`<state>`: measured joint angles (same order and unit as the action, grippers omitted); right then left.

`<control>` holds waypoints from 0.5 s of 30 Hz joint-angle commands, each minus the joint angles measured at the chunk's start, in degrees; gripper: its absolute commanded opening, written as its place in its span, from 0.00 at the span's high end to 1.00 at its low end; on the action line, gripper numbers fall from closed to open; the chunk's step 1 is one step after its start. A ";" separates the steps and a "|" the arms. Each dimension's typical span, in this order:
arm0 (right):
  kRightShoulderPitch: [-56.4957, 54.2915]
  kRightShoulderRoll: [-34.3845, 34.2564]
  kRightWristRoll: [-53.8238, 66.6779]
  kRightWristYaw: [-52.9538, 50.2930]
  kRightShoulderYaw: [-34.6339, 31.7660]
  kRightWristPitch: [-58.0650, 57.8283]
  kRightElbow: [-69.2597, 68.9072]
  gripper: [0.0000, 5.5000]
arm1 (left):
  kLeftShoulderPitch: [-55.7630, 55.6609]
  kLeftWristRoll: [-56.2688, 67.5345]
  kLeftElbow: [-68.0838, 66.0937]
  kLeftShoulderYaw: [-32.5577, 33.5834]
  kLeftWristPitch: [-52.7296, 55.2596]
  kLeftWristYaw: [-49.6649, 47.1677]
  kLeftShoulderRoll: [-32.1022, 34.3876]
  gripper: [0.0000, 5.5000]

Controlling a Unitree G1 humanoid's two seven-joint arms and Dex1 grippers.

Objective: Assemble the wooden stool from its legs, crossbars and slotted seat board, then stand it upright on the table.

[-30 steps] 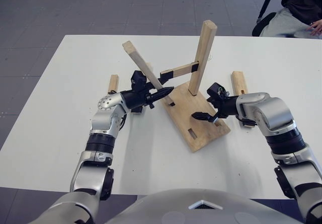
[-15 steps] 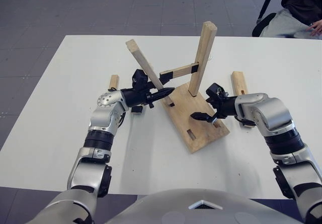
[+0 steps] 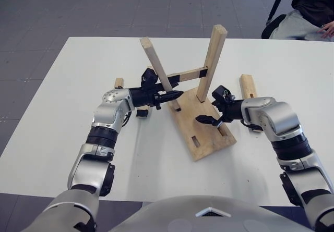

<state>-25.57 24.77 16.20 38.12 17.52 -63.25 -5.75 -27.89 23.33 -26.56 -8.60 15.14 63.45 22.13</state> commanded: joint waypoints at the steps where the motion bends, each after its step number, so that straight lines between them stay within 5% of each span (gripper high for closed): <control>1: 0.06 -0.82 0.48 -0.77 -0.73 0.35 0.09 0.00 | 1.69 -3.00 -0.84 -3.70 7.77 1.85 1.42 0.63; 15: -4.64 0.56 5.32 -0.53 -8.34 -5.35 -5.76 0.00 | 5.97 -7.74 3.21 -5.04 -5.89 -3.33 0.96 0.63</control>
<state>-26.50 23.62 19.21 36.69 12.06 -65.77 -8.78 -24.48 21.24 -22.14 -10.97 8.41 61.66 22.74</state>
